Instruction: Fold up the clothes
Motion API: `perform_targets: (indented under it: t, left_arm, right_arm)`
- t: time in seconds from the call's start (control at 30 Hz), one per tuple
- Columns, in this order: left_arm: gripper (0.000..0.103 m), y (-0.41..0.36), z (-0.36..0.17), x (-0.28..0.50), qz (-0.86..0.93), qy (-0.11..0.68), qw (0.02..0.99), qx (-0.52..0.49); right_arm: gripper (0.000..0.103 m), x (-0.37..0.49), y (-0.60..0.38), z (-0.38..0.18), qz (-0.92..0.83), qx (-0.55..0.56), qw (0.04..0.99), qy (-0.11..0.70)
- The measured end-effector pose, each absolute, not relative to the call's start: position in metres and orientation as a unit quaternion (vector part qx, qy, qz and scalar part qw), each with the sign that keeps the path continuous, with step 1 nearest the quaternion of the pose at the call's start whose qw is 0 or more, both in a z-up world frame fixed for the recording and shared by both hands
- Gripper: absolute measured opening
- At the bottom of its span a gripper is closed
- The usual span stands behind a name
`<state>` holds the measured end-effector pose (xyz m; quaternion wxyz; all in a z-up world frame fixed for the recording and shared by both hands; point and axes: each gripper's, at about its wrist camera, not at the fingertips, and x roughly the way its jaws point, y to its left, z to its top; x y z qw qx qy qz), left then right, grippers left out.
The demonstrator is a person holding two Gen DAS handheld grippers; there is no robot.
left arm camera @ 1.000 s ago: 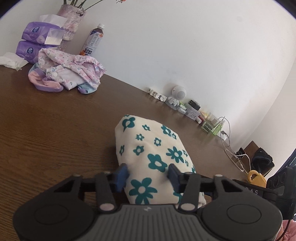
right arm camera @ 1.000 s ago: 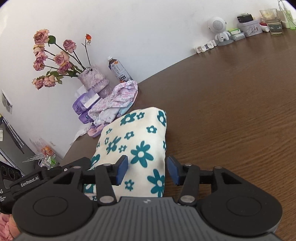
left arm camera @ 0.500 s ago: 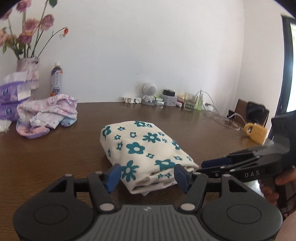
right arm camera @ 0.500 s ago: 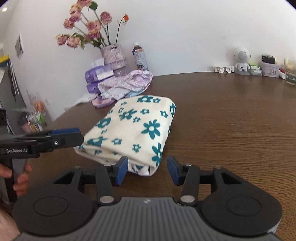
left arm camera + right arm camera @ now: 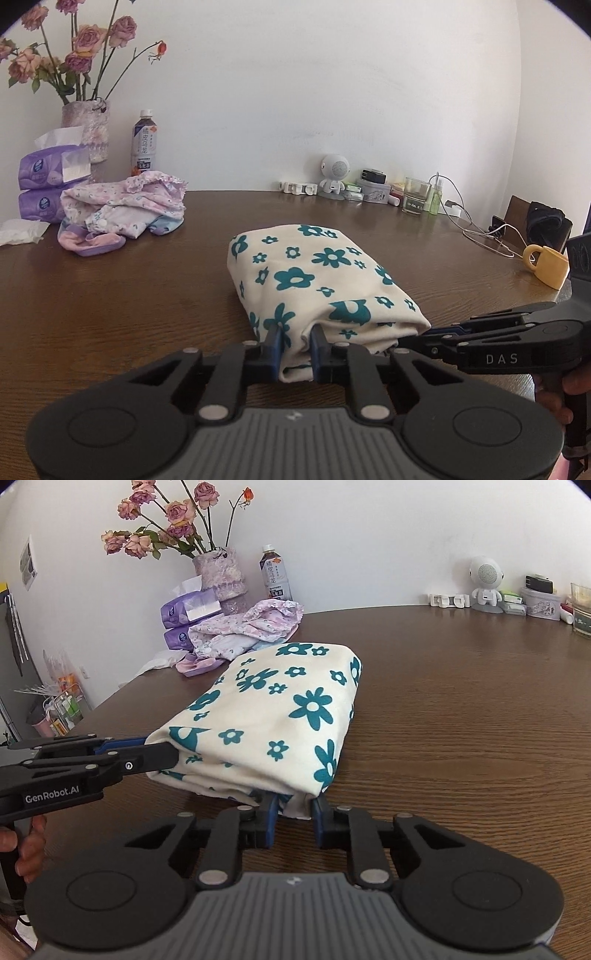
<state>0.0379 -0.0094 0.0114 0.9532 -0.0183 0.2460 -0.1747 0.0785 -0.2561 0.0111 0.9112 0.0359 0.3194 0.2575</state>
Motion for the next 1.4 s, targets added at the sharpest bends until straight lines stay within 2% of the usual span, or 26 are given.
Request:
perform_targets:
  t: [0.17,0.3,0.33,0.43,0.5,0.57,0.7,0.8,0.87,0.9,0.97,1.0,1.03,1.17,1.4]
  left_arm:
    - [0.035,-0.009,0.011,0.028,-0.169,0.245,0.955,-0.009]
    - [0.035,-0.003,0.007,0.028,-0.153,0.253,0.955,-0.017]
    - [0.035,-0.002,0.007,0.029,-0.149,0.252,0.956,-0.023]
    - [0.011,-0.003,0.009,0.030,-0.158,0.246,0.956,-0.033]
    - [0.007,-0.003,0.008,0.032,-0.161,0.249,0.954,-0.042]
    - [0.006,-0.001,0.006,0.037,-0.164,0.261,0.949,-0.061]
    - [0.007,0.005,0.002,0.042,-0.167,0.278,0.941,-0.098]
    - [0.016,0.010,0.005,0.039,-0.168,0.274,0.940,-0.116]
    - [0.031,0.010,0.009,0.033,-0.169,0.260,0.945,-0.109]
    - [0.031,0.008,0.010,0.033,-0.166,0.256,0.947,-0.100]
    - [0.030,0.006,0.010,0.035,-0.163,0.257,0.948,-0.092]
    - [0.026,0.006,0.008,0.038,-0.164,0.265,0.945,-0.097]
    - [0.010,0.007,0.005,0.042,-0.168,0.276,0.940,-0.107]
    - [0.009,0.012,0.000,0.048,-0.170,0.289,0.932,-0.134]
    - [0.009,0.021,-0.009,0.051,-0.166,0.305,0.921,-0.177]
  right_arm:
    - [0.020,0.076,-0.259,0.013,0.257,0.038,0.911,0.320]
    - [0.022,0.073,-0.263,0.016,0.255,0.036,0.915,0.311]
    - [0.022,0.073,-0.263,0.016,0.254,0.034,0.915,0.310]
    - [0.022,0.074,-0.259,0.015,0.257,0.029,0.915,0.309]
    - [0.018,0.074,-0.255,0.014,0.261,0.024,0.914,0.310]
    - [0.014,0.073,-0.249,0.014,0.258,0.010,0.916,0.306]
    - [0.013,0.070,-0.244,0.015,0.255,-0.011,0.918,0.303]
    - [0.016,0.067,-0.245,0.017,0.256,-0.020,0.918,0.302]
    - [0.016,0.064,-0.248,0.019,0.256,-0.020,0.919,0.298]
    - [0.016,0.063,-0.250,0.020,0.255,-0.019,0.920,0.296]
    - [0.016,0.063,-0.251,0.021,0.254,-0.018,0.922,0.293]
    - [0.016,0.064,-0.251,0.021,0.254,-0.019,0.922,0.293]
    - [0.016,0.065,-0.250,0.021,0.253,-0.019,0.922,0.293]
    - [0.011,0.066,-0.242,0.018,0.251,-0.038,0.923,0.291]
    - [0.009,0.063,-0.239,0.018,0.239,-0.070,0.926,0.282]
